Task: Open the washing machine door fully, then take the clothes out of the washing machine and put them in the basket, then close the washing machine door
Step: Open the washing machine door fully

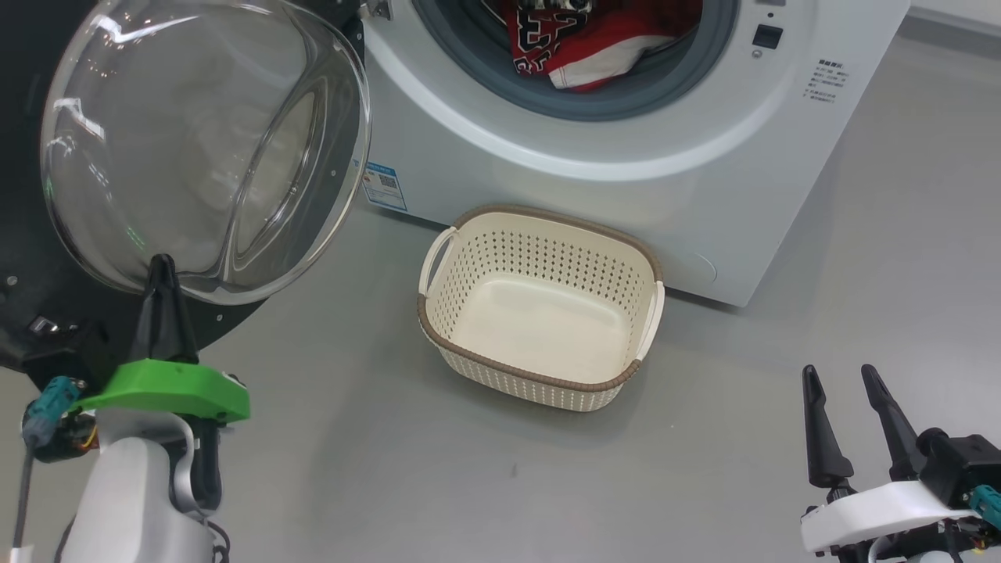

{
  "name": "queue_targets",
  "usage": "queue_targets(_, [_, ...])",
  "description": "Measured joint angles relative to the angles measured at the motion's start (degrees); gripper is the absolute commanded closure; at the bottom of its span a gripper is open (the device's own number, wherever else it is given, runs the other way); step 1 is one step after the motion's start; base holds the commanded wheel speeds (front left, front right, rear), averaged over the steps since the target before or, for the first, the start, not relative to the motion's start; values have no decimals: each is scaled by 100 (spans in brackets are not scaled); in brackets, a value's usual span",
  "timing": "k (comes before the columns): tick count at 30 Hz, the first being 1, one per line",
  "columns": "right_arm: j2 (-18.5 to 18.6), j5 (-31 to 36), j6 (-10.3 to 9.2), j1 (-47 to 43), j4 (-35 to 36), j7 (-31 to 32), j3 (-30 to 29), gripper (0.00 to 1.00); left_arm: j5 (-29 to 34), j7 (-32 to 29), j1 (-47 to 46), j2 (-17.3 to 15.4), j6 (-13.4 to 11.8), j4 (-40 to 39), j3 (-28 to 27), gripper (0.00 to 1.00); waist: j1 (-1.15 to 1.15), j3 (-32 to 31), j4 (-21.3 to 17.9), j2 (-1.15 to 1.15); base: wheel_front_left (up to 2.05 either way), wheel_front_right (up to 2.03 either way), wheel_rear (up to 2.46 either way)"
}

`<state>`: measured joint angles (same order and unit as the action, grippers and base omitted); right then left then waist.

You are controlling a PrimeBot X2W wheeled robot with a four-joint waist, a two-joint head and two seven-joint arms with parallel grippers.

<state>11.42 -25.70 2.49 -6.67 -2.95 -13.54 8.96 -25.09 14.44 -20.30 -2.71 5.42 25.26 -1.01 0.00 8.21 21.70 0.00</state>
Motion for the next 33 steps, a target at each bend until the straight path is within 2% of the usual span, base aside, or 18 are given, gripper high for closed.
queue_targets(9, [-58,0,43,-46,-14,-24,51,0,45,0,428,27,43,-111,250,100,0,-247,-234,0,0,0,0])
queue_targets(32, [-157,1,41,-170,51,-48,-55,0,41,0,1227,49,93,-537,580,100,0,-481,-1354,0,0,0,0])
queue_targets(33, [-162,1,41,-184,48,-48,-56,0,38,0,1277,49,94,-538,623,87,0,-492,-1398,0,0,0,0])
